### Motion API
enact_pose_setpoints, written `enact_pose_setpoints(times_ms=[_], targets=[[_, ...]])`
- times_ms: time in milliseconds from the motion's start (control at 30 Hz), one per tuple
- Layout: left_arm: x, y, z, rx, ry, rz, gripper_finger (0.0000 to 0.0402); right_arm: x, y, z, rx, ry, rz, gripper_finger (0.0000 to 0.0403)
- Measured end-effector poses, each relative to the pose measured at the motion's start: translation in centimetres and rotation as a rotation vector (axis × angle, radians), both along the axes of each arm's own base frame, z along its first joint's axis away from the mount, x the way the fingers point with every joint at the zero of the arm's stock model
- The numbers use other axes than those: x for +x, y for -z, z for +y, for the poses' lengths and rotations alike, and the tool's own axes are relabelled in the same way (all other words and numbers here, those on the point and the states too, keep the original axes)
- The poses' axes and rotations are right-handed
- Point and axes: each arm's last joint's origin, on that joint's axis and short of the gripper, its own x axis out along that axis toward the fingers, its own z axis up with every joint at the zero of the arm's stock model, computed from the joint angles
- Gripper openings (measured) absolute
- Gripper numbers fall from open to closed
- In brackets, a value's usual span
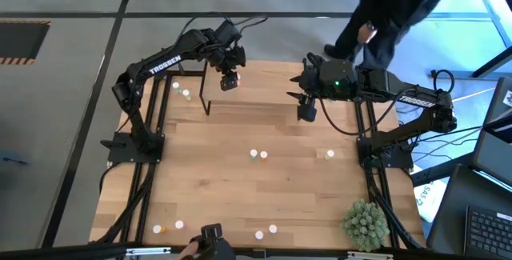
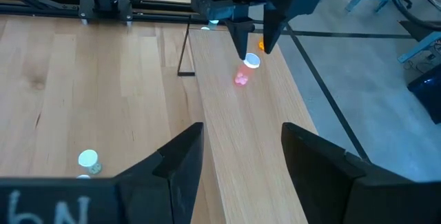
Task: Pick and place medicine bottles onto shelf by color
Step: Put the top right pink pill bottle on the shelf
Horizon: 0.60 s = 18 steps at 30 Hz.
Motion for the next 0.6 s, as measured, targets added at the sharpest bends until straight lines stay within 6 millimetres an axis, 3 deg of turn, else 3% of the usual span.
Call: enact_pose_setpoints(times_ms=[167,600], targets=[[0.7,1.3,0.6,-0.024,0.001,0.024,0.0216,0.0,0.0,0.0,0.000,0.000,0.000,0.0198],[0.9,1.6,0.7,-0.019,-0.007,0.038,0.0216,0.0,0.0,0.0,0.000,0.000,0.000,0.0198]])
